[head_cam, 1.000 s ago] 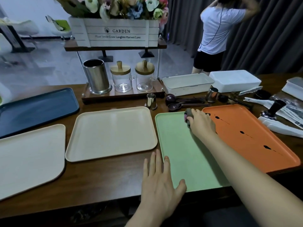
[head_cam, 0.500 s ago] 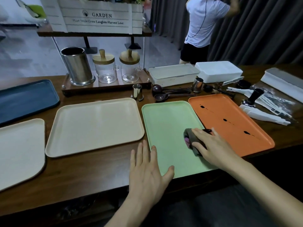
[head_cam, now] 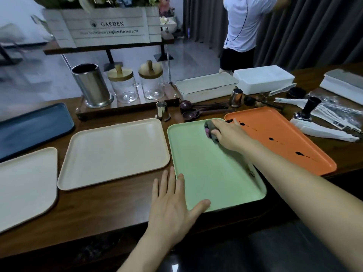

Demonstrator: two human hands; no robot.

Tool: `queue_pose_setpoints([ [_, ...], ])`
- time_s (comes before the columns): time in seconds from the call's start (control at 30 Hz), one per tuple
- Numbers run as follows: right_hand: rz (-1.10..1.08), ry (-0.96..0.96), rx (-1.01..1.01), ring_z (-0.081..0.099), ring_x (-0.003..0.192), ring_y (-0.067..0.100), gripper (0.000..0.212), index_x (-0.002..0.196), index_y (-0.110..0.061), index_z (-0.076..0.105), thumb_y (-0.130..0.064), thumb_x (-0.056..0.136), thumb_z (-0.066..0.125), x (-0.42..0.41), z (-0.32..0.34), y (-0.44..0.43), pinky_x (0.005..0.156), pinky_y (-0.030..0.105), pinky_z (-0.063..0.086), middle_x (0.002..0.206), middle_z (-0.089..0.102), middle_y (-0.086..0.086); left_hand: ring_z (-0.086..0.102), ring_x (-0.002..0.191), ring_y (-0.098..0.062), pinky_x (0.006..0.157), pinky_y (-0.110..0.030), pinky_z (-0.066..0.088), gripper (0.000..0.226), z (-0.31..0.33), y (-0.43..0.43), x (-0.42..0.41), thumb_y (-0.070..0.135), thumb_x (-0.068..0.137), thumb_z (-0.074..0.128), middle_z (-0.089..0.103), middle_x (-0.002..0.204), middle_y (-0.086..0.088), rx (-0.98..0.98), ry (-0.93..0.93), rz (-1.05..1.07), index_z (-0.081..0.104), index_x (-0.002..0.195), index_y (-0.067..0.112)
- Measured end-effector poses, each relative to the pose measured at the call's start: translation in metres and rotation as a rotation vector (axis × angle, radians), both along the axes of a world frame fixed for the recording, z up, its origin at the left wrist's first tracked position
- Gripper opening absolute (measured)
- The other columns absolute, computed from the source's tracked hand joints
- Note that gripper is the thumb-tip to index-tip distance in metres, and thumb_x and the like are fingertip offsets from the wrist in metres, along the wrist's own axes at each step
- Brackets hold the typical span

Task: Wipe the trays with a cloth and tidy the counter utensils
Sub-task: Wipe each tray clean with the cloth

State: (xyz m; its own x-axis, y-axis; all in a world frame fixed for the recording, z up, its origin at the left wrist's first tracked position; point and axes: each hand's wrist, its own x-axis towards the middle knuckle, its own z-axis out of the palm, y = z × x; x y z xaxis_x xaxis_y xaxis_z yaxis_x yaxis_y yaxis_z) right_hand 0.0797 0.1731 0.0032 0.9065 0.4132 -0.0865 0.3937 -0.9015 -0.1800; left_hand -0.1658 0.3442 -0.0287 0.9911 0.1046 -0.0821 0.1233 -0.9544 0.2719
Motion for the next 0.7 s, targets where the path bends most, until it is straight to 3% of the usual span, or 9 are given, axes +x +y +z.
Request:
queue_pose_setpoints([
  [0.17,0.056,-0.012,-0.036,0.042,0.138,0.030,0.053,0.155,-0.018,0.024,-0.039,0.106,0.029,-0.006,-0.001,-0.008,0.122,0.057,0.002,0.162,0.028,0.005,-0.018,0.156,-0.023,0.126,-0.050,-0.006,0.142,0.004,0.001,0.004,0.110,0.054,0.025,-0.017,0.170,-0.009,-0.020,0.055,-0.001,0.006,0.162,0.018],
  [0.4,0.258,-0.023,-0.142,0.027,0.149,0.016,0.061,0.159,-0.018,0.012,-0.043,0.106,0.023,-0.088,0.006,-0.068,0.123,0.052,-0.005,0.165,0.019,0.002,-0.011,0.157,-0.021,0.126,-0.055,0.000,0.143,0.003,-0.006,0.002,0.112,0.051,0.016,-0.018,0.170,0.002,0.017,0.045,0.030,0.005,0.162,0.021],
  [0.7,0.336,-0.056,-0.089,0.037,0.142,0.017,0.061,0.157,-0.006,0.013,-0.038,0.106,0.026,-0.173,0.009,-0.111,0.125,0.040,0.001,0.157,0.036,0.009,-0.002,0.158,-0.018,0.127,-0.054,0.004,0.141,0.010,-0.015,0.000,0.110,0.052,0.025,-0.015,0.169,0.009,0.022,0.064,0.066,0.006,0.163,0.025],
])
